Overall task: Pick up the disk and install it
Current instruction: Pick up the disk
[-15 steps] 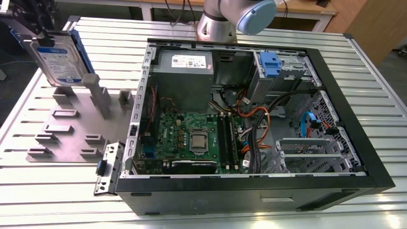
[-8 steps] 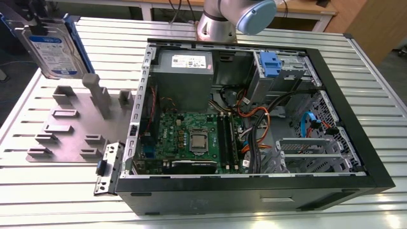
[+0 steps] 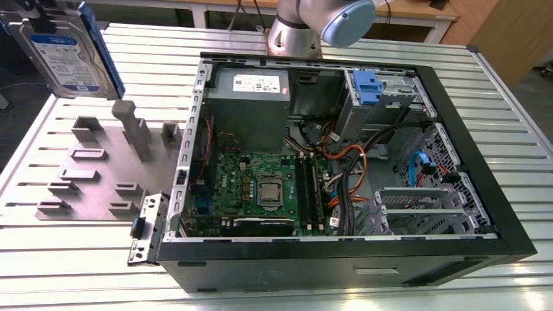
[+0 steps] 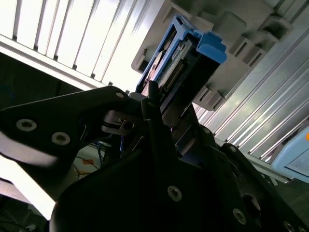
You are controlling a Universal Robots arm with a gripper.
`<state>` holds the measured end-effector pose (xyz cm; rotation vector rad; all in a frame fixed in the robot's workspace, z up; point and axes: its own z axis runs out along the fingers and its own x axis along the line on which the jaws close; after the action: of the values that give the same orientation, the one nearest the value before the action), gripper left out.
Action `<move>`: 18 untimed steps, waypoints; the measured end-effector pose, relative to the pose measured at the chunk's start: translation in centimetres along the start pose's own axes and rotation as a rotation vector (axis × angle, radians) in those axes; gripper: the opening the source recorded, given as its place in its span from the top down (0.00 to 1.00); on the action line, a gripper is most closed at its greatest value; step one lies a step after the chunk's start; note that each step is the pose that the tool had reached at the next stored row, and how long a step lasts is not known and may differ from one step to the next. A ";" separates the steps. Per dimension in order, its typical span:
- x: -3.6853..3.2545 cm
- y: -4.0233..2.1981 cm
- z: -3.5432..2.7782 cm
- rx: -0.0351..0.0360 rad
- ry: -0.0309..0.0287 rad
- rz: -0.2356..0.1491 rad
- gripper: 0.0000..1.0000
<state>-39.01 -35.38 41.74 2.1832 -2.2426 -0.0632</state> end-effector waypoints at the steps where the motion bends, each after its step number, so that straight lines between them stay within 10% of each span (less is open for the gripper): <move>1: -0.01 0.02 -0.35 -0.0001 0.0000 0.000 0.65; 11: -0.08 0.15 -3.91 -0.0002 0.0001 0.000 0.65; 18: -0.08 0.15 -4.07 -0.0002 0.0001 0.000 0.65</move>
<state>-39.01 -35.38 45.81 2.1830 -2.2425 -0.0633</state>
